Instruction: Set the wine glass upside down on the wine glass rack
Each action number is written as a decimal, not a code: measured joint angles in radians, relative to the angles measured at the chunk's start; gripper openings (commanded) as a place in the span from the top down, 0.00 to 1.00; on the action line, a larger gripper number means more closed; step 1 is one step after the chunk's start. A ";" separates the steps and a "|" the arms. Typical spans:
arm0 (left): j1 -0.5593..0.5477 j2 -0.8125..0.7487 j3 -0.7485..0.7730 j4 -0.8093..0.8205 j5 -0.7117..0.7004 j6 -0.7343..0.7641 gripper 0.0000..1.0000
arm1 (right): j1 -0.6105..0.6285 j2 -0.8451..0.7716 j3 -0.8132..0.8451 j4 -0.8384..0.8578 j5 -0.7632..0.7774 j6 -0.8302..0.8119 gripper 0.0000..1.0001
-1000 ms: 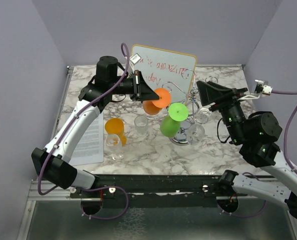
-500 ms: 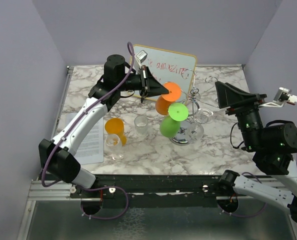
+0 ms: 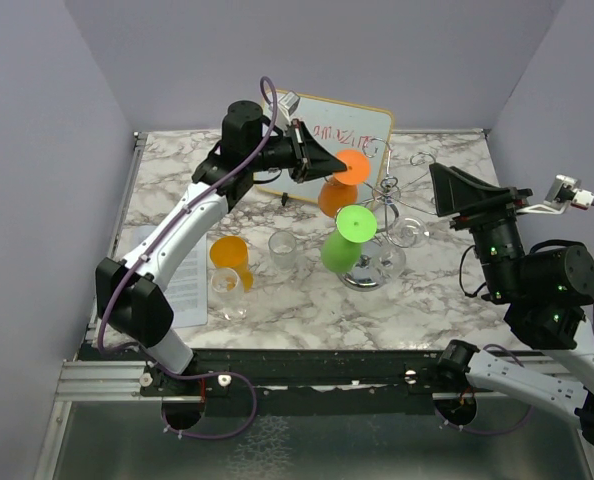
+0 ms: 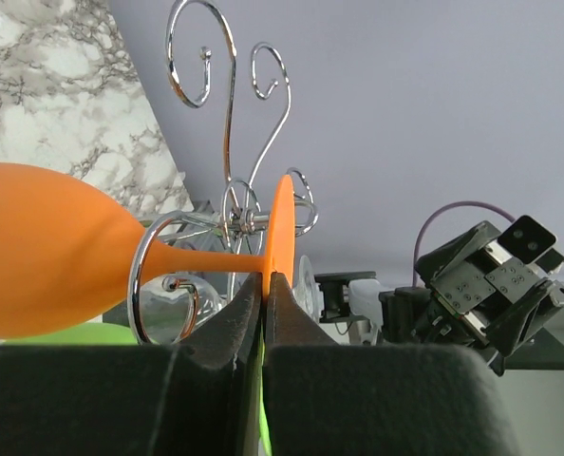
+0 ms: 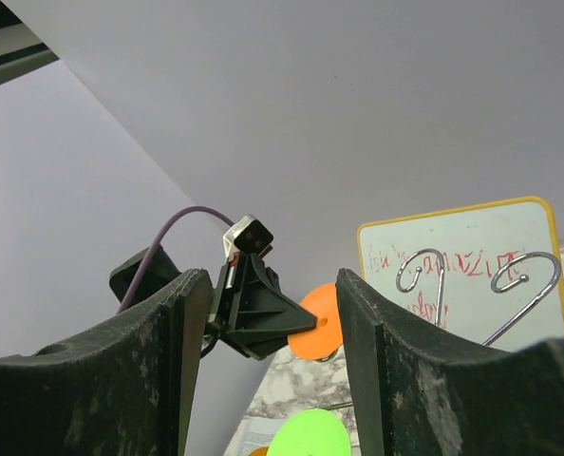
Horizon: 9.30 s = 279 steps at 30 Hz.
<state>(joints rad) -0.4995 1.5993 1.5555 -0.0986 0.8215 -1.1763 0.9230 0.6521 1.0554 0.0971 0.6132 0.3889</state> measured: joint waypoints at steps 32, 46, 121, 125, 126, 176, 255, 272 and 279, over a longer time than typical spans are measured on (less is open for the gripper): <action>0.088 -0.106 -0.147 0.002 -0.024 0.041 0.88 | 0.000 0.011 -0.006 -0.022 0.024 0.003 0.40; 0.089 -0.111 -0.156 -0.067 -0.002 0.140 0.45 | 0.000 0.016 -0.008 -0.040 0.024 0.024 0.40; 0.046 -0.299 -0.272 -0.744 -0.955 0.863 1.00 | 0.000 0.063 0.037 -0.222 0.018 0.090 0.34; 0.047 -0.335 -0.148 -0.697 -0.995 0.858 1.00 | 0.000 0.077 0.058 -0.224 0.002 0.102 0.31; 0.047 -0.341 -0.128 -0.684 -1.000 0.857 1.00 | 0.000 0.084 0.067 -0.227 -0.002 0.108 0.28; 0.046 -0.721 -0.413 0.486 -0.613 0.562 1.00 | 0.000 0.767 0.446 0.290 -0.259 0.716 0.45; 0.046 -0.418 0.169 -0.235 -0.391 0.105 1.00 | 0.000 0.782 0.411 0.393 -0.767 -0.837 0.40; 0.074 -0.274 0.251 -0.147 -0.436 0.168 1.00 | 0.000 0.496 0.260 0.230 -0.704 -0.574 0.30; 0.080 -0.166 0.239 -0.120 -0.380 0.164 1.00 | 0.000 0.365 0.268 0.043 -0.545 -0.324 0.31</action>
<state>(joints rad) -0.4194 1.4334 1.7947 -0.2184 0.4419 -1.0122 0.9230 1.0172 1.3235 0.1402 0.0681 0.0647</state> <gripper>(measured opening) 0.011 0.696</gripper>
